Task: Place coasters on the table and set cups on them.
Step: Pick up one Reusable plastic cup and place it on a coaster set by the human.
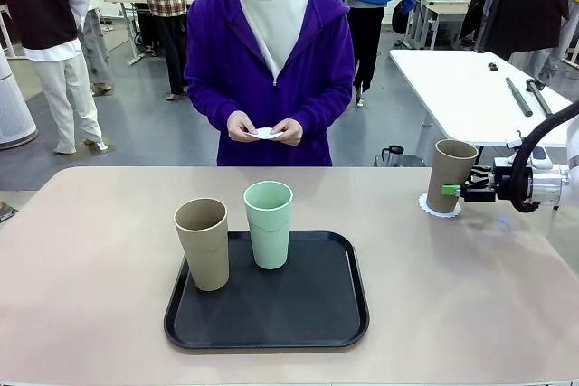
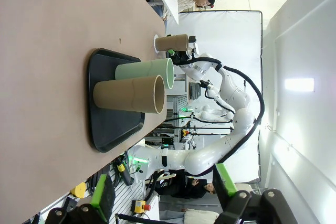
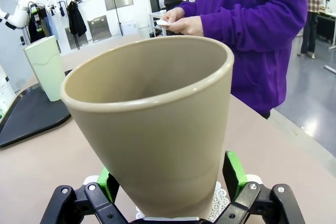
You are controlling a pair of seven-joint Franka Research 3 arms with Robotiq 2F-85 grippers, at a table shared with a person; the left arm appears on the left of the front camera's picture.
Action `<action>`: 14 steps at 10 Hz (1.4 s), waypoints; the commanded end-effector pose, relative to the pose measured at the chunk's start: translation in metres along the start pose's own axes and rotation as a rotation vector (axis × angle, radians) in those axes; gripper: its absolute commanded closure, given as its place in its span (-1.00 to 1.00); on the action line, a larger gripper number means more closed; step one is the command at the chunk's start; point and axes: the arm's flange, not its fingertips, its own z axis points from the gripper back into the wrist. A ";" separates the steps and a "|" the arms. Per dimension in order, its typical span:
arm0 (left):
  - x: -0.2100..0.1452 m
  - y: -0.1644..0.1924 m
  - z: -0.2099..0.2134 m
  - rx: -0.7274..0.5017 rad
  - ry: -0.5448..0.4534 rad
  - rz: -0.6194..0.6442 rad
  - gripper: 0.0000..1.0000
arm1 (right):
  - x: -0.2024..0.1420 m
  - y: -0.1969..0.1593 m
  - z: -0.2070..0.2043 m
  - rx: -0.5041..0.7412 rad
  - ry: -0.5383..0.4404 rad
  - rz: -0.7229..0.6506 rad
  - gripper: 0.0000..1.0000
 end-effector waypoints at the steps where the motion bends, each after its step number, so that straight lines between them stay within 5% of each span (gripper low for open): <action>1: -0.001 0.000 0.001 -0.008 -0.006 -0.004 -1.00 | 0.001 -0.004 -0.001 -0.009 0.021 0.007 -1.00; 9: -0.001 0.000 0.001 -0.008 -0.006 -0.004 -1.00 | 0.002 0.006 0.019 -0.032 0.257 0.006 -1.00; 14: -0.001 0.000 0.001 -0.008 -0.006 -0.004 -1.00 | 0.049 0.063 0.069 -0.249 0.515 -0.128 -1.00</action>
